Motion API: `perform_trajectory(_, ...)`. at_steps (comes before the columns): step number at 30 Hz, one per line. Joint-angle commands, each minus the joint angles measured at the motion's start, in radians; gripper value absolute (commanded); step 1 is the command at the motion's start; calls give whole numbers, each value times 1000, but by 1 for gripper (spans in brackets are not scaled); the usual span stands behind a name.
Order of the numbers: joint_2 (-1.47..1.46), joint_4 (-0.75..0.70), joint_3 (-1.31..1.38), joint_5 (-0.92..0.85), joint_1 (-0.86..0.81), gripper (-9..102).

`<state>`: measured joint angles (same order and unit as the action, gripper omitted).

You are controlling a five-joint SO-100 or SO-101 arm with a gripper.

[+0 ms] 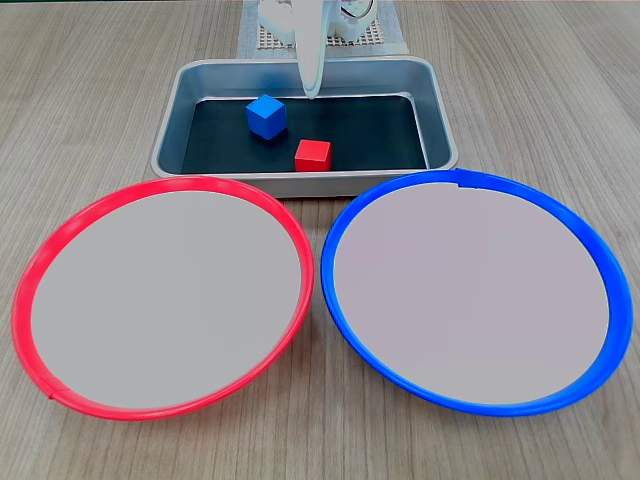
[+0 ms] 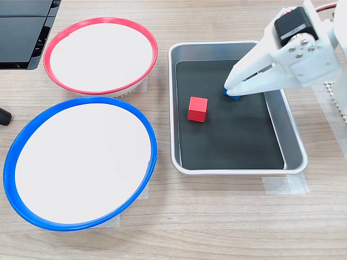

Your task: Move two blocks tray to matching dishes

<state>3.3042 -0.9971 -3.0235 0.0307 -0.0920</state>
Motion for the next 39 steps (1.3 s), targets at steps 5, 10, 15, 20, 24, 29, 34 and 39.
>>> perform_trajectory(5,23,0,0,-5,2,0)
perform_trajectory(10,-201,57,78,-179,-31,0)
perform_trajectory(15,-681,-15,420,-586,-100,0)
perform_trajectory(20,-1098,-140,784,-758,-87,5)
perform_trajectory(24,-1330,-163,969,-945,-66,25)
perform_trajectory(29,-1520,-86,1037,-1204,-28,28)
perform_trajectory(34,-1615,-51,1035,-1393,-9,26)
perform_trajectory(39,-1658,-20,1008,-1514,-9,21)
